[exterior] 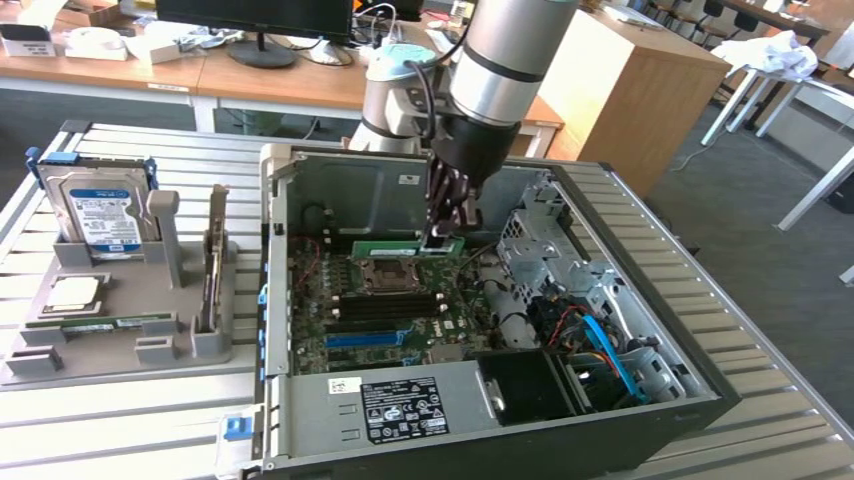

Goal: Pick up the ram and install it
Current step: 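Insert the ram into the slot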

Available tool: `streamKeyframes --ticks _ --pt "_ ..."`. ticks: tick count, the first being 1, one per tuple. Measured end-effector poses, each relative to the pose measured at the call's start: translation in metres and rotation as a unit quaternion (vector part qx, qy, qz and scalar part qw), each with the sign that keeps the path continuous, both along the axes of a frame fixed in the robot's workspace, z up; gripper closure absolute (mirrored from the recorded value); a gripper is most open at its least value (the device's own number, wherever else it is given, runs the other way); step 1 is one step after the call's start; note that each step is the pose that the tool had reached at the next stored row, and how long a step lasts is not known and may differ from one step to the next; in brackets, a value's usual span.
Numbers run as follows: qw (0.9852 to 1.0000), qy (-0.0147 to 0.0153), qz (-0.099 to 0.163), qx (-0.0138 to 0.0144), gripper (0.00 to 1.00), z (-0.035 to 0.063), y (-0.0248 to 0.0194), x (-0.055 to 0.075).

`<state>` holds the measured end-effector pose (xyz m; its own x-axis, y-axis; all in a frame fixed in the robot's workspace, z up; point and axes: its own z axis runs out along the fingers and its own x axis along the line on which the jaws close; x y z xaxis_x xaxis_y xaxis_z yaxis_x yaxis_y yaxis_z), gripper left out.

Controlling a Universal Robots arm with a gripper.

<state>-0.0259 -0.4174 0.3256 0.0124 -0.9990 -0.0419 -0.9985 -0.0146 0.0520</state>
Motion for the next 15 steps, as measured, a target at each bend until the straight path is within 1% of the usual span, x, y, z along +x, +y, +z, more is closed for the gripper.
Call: streamKeyframes --ticks 15 --pt "1.0000 0.0000 0.000 0.0000 0.89 -0.0099 0.0000 0.0000"
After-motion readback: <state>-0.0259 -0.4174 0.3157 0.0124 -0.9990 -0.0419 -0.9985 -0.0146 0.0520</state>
